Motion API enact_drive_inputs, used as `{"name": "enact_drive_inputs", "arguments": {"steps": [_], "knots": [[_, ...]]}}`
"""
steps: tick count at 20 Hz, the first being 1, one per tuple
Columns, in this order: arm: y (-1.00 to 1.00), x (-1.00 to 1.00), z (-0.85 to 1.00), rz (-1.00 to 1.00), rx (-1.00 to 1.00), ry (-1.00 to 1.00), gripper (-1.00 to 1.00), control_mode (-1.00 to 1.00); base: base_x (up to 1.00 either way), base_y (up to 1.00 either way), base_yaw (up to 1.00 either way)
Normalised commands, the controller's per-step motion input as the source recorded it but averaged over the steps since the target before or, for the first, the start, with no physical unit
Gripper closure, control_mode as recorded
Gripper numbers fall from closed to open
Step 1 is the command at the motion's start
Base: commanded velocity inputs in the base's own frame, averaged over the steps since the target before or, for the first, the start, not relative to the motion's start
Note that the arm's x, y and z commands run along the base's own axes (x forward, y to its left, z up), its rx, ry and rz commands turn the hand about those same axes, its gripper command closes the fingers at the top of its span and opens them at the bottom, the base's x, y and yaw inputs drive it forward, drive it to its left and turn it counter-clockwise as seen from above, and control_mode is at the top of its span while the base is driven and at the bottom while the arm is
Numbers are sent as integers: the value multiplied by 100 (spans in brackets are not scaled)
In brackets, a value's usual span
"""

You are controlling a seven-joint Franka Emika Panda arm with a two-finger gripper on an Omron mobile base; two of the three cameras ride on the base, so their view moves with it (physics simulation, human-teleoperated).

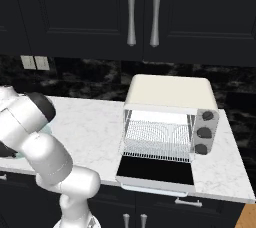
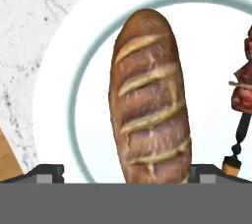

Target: Pick up the kebab skewer and baguette bread, and place them inside the toaster oven. Close the toaster oven door and start by setting the timer.

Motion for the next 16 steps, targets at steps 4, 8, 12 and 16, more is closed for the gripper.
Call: {"name": "enact_drive_inputs", "arguments": {"steps": [4,8,12,16], "knots": [[18,33,-5,0,0,0,-100,-100,0,0,0],[4,25,-14,0,0,0,-100,-100,0,0,0],[1,0,-27,0,0,0,-100,-100,0,0,0],[2,0,-29,0,0,1,-100,-100,0,0,0]]}}
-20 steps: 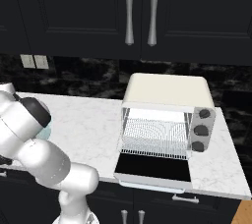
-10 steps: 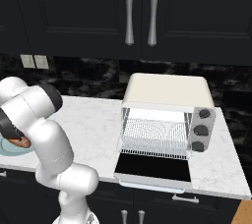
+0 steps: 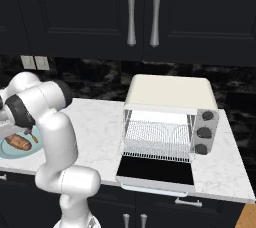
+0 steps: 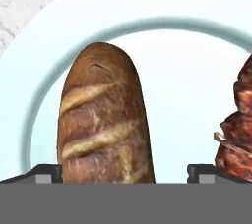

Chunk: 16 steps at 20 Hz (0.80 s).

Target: Pick up the kebab skewer and baguette bread, and place them inside the toaster oven. Close the toaster oven door and start by setting the timer.

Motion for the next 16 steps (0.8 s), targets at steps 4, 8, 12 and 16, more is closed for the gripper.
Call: {"name": "enact_drive_inputs", "arguments": {"steps": [4,8,12,16], "knots": [[0,0,-15,0,0,1,-100,-100,0,0,0],[0,-3,-6,0,0,0,-100,-100,0,0,0],[-1,-4,0,0,0,0,-100,-100,0,0,0],[-7,-3,-1,0,0,0,-100,-100,0,0,0]]}}
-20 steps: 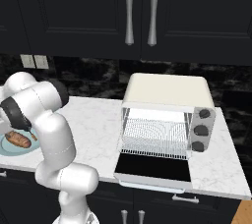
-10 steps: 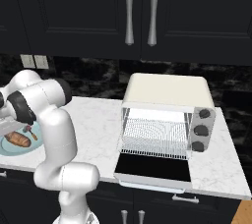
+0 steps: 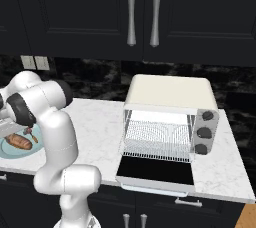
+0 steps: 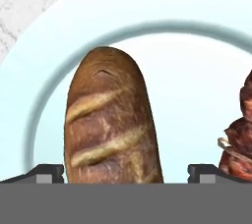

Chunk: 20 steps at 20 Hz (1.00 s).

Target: Pick up the kebab skewer and baguette bread, and place them inside the toaster oven. Close the toaster oven door and start by setting the timer.

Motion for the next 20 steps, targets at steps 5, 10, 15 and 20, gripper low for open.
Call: {"name": "enact_drive_inputs", "arguments": {"steps": [5,10,15,20], "knots": [[-10,0,-14,4,1,-1,-100,-100,0,0,0],[-1,-1,-15,5,0,0,-100,-100,0,0,0],[0,-6,0,1,0,0,-100,-100,0,0,0],[0,-3,0,0,0,0,-100,-100,0,0,0]]}}
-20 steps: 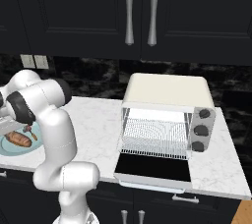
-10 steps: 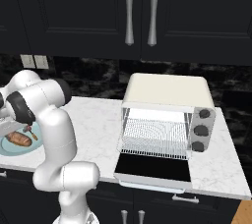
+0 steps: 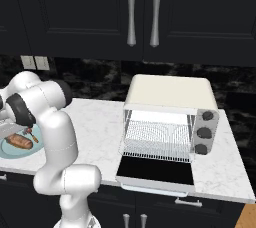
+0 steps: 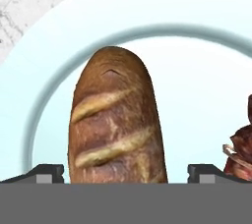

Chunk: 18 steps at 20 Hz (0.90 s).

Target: Pick up the kebab skewer and baguette bread, and place them inside the toaster oven. Close the toaster oven door and start by setting the timer.

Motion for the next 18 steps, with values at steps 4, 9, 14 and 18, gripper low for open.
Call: {"name": "enact_drive_inputs", "arguments": {"steps": [4,9,14,18], "knots": [[0,0,-12,2,0,-2,-100,-100,0,0,0],[0,0,-13,2,0,-2,-100,-100,0,0,0],[0,0,-7,2,0,0,-100,-100,0,0,0],[0,0,-16,2,0,0,100,-100,0,0,0]]}}
